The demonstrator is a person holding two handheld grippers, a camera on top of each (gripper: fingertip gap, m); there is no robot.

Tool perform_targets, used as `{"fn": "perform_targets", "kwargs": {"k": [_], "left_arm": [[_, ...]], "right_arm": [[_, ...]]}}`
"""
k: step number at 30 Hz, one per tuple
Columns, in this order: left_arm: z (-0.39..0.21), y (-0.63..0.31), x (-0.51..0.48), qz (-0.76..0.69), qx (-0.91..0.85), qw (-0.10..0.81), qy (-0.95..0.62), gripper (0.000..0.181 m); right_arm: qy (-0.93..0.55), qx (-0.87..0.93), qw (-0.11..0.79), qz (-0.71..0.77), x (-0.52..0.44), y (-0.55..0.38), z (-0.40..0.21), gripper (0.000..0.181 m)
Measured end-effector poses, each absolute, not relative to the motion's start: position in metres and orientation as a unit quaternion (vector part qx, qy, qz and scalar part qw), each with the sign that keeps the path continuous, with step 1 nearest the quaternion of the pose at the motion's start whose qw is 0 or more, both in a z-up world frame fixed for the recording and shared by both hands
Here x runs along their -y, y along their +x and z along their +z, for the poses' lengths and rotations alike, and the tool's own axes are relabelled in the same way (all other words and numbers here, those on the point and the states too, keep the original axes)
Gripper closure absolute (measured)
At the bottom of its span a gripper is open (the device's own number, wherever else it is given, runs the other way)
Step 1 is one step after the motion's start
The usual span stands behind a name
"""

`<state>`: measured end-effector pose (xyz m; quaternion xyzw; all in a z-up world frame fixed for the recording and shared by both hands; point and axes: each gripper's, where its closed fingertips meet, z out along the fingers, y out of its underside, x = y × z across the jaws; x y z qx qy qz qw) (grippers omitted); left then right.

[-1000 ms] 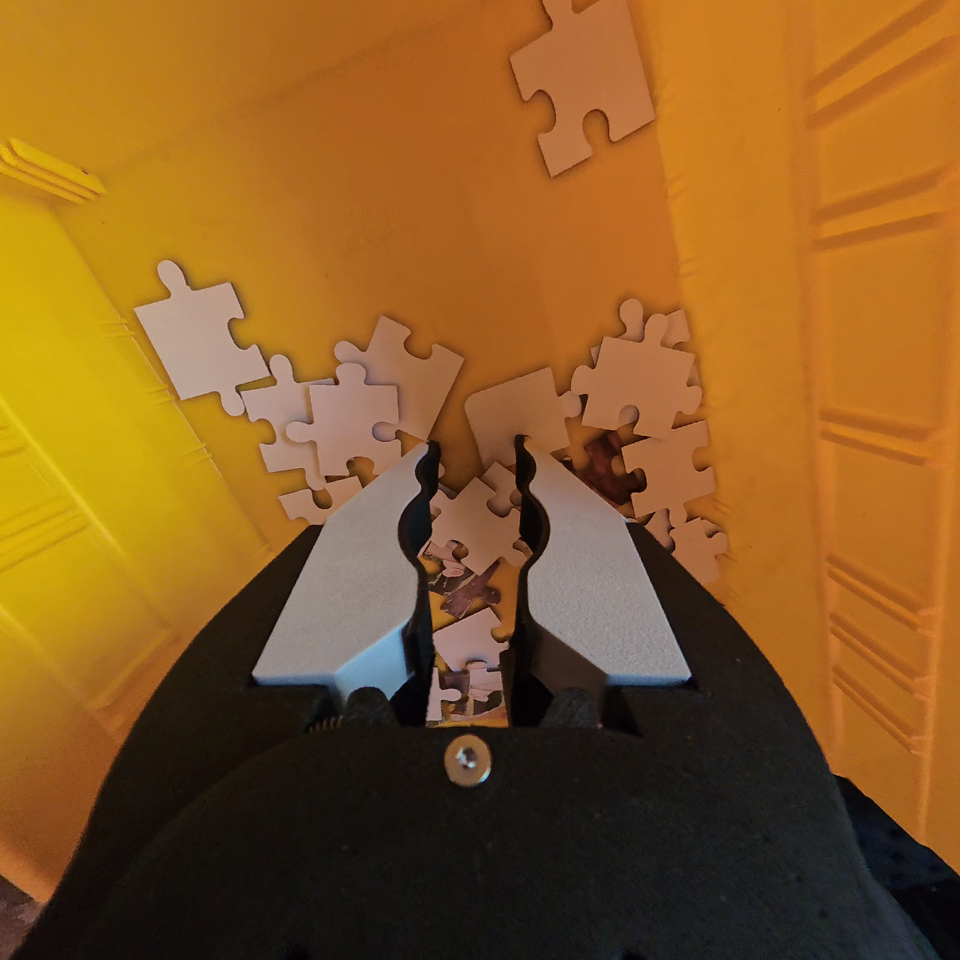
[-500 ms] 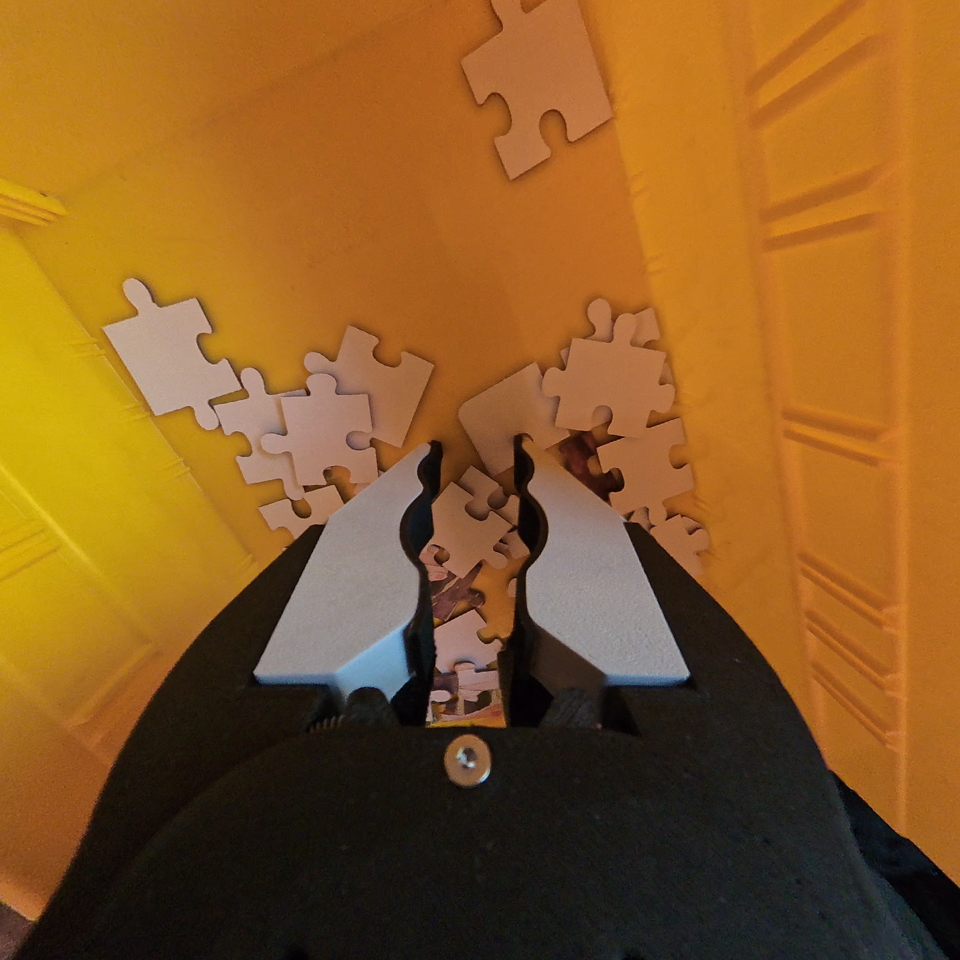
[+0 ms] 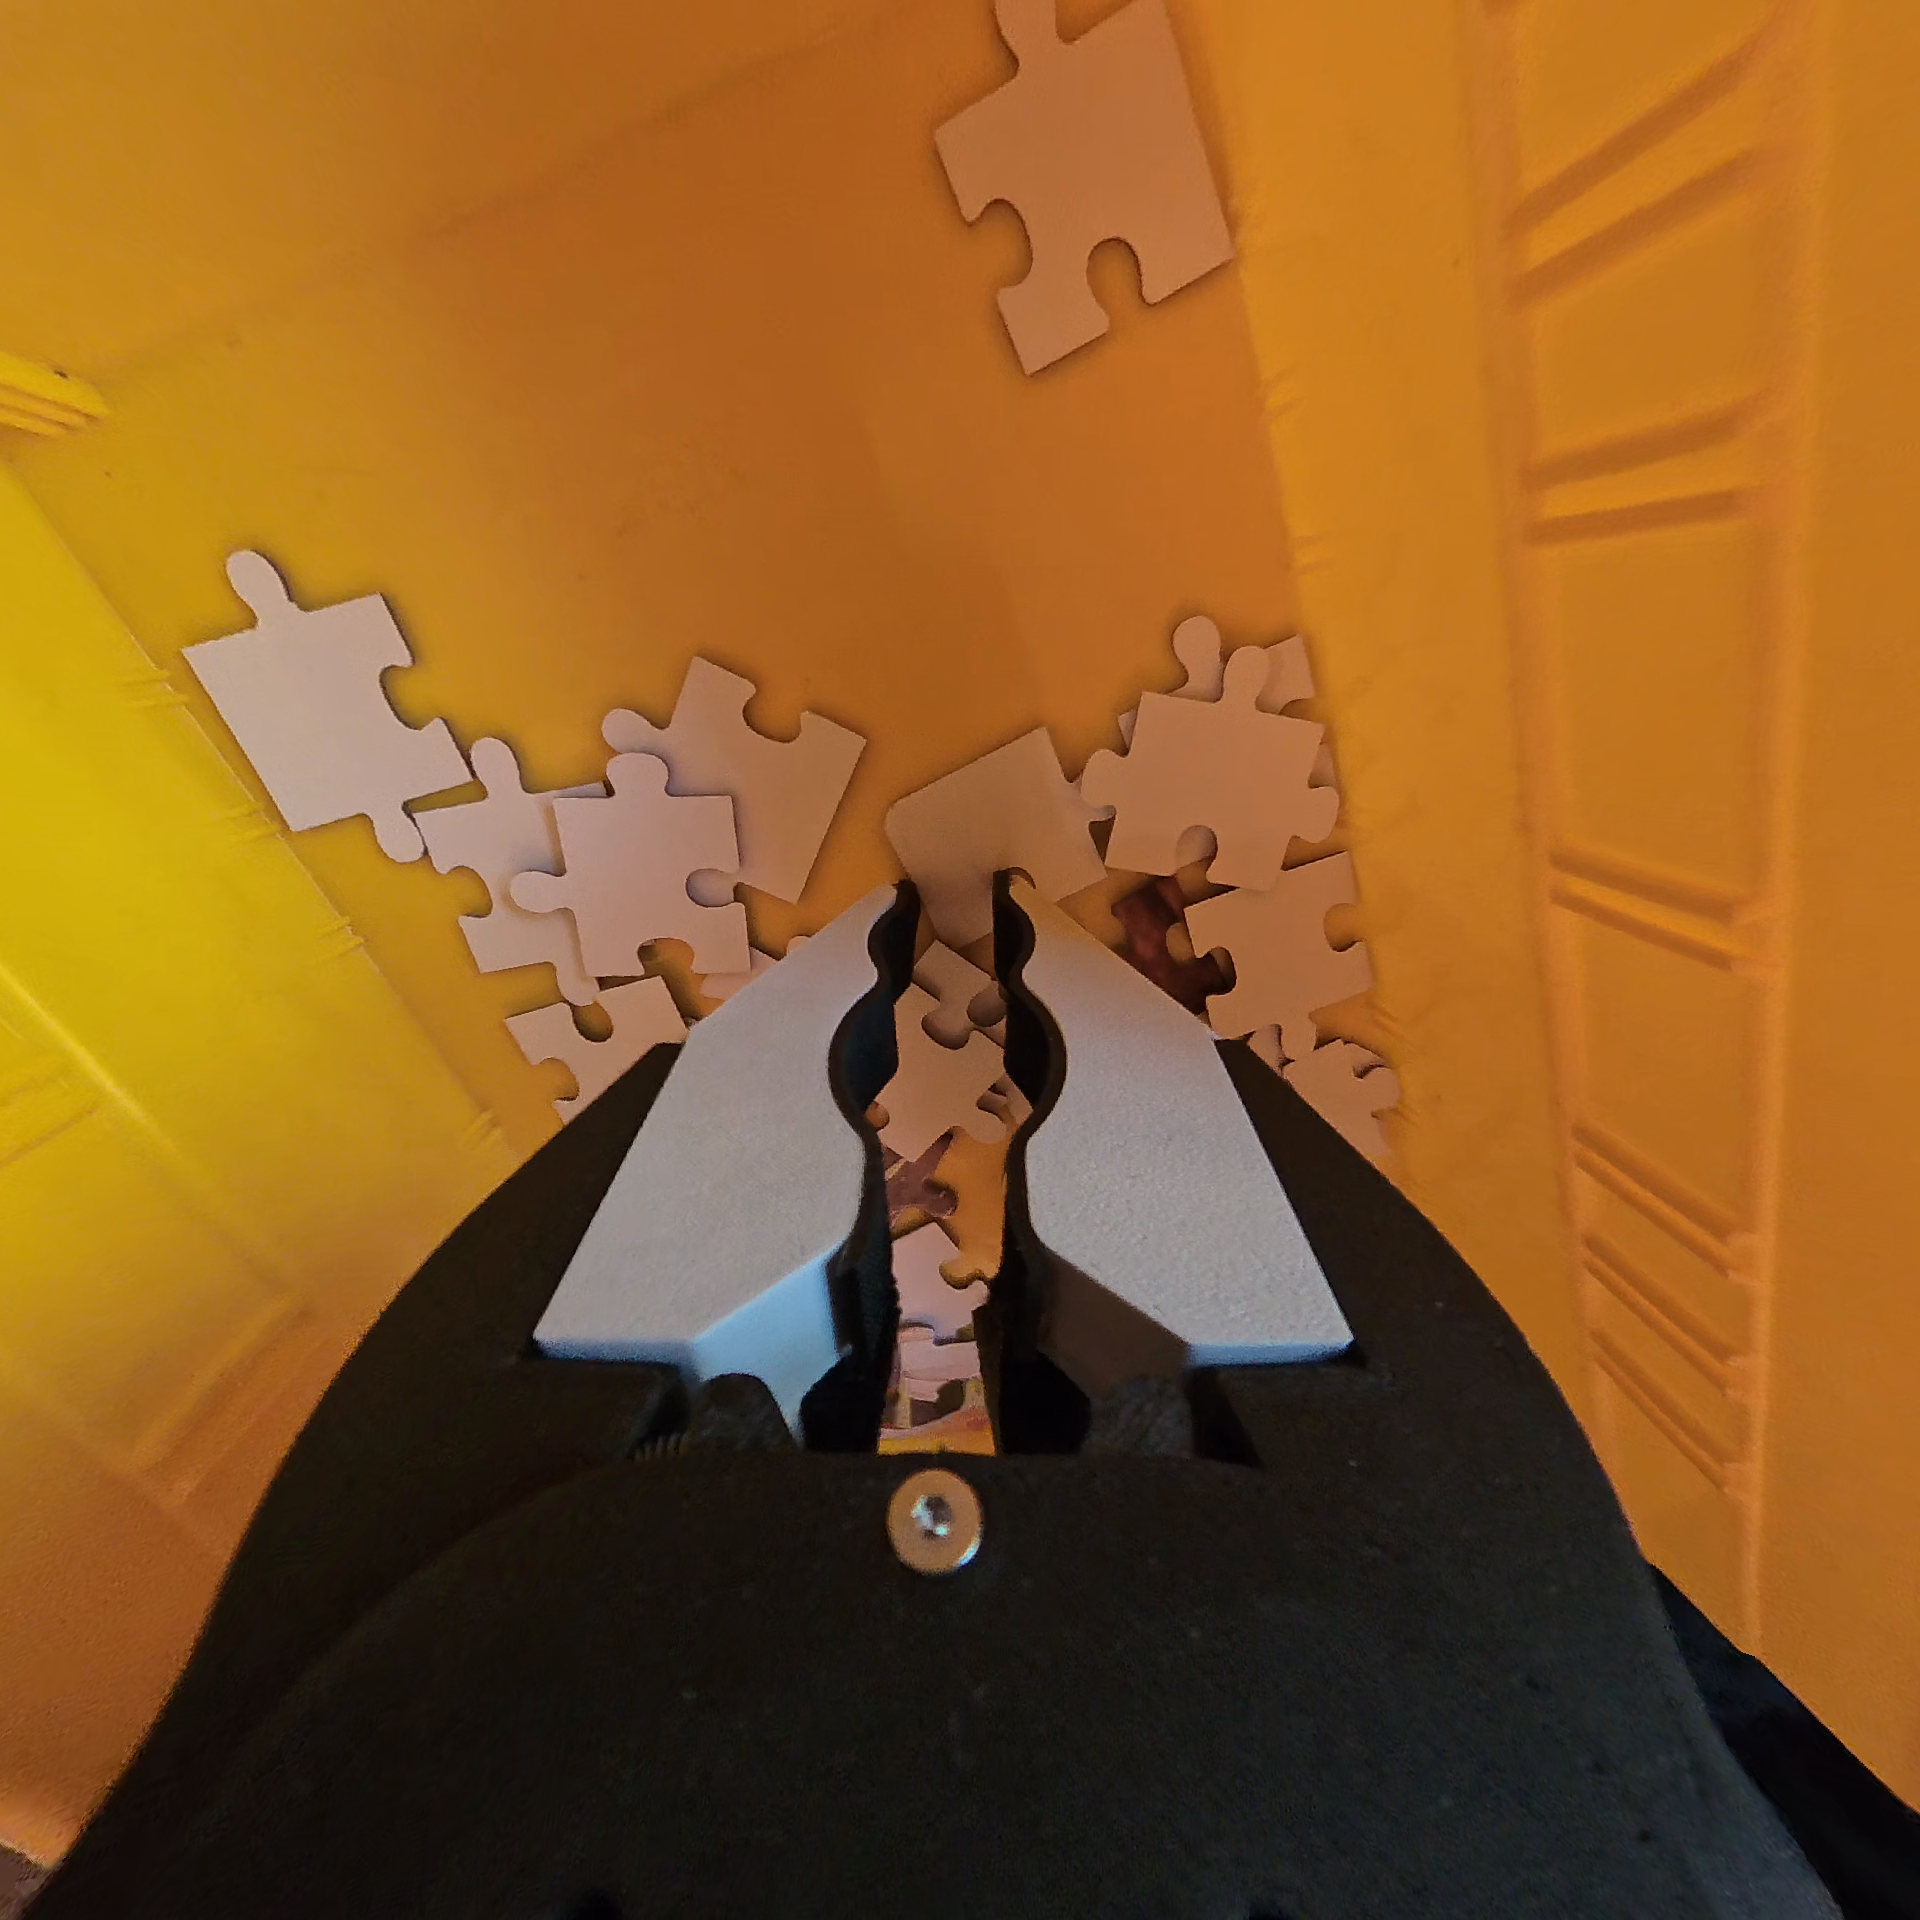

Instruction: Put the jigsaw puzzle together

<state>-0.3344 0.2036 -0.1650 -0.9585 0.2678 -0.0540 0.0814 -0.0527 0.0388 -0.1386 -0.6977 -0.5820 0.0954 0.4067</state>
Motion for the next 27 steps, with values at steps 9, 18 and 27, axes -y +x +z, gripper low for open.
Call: {"fn": "perform_targets", "kwargs": {"k": [9,18,27], "left_arm": [[-0.144,-0.347,-0.208,-0.068,-0.224,0.108,-0.966,0.169],[-0.036,-0.270,-0.191,-0.319,-0.248,0.234,-0.884,0.169],[0.028,-0.120,-0.064,-0.549,-0.476,0.101,-0.680,0.169]], "right_arm": [[-0.695,0.585,0.408,0.093,-0.037,-0.054,-0.138,0.160],[-0.686,0.572,0.440,0.093,-0.041,-0.056,-0.126,0.160],[-0.583,0.501,0.635,0.079,-0.045,-0.056,-0.041,0.157]]}}
